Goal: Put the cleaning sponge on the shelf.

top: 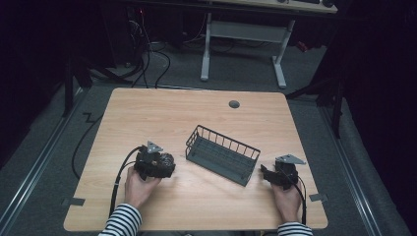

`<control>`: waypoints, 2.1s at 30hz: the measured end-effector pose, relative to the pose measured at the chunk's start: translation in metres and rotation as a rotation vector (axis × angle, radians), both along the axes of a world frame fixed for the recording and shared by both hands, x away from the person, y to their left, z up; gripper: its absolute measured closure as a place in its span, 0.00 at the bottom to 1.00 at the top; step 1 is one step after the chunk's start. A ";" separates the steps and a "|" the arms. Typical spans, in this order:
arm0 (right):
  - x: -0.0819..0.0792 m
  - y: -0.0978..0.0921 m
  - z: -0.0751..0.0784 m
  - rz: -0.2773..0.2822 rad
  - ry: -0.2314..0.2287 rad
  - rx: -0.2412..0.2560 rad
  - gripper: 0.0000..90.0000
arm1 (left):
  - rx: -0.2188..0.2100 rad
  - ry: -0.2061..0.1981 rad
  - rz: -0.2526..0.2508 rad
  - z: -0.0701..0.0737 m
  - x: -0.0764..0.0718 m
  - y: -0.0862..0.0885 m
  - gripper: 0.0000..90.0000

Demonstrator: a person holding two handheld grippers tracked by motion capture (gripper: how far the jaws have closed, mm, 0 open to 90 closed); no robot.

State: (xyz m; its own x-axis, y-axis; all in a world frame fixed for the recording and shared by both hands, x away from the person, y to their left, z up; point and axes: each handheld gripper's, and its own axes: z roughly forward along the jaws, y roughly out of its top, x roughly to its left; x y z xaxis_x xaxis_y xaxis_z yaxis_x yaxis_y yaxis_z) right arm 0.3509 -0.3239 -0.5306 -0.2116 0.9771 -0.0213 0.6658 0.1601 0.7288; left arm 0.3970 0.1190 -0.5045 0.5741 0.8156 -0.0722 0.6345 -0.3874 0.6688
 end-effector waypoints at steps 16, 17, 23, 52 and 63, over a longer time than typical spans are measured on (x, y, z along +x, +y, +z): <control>0.000 0.000 0.000 -0.001 0.001 0.001 0.40 | 0.070 -0.012 -0.019 -0.010 0.001 -0.011 0.40; 0.000 0.000 0.000 0.000 0.000 0.000 0.40 | 0.071 -0.013 -0.021 -0.010 0.000 -0.011 0.41; 0.000 0.000 0.000 0.000 0.000 0.000 0.40 | 0.047 -0.013 -0.037 -0.005 -0.002 -0.007 0.44; 0.000 0.000 0.000 0.004 0.002 0.003 0.39 | -0.144 -0.018 -0.076 0.056 -0.020 0.020 0.45; 0.000 0.000 0.000 0.005 0.003 0.004 0.39 | -0.182 -0.015 -0.176 0.091 -0.015 0.009 0.46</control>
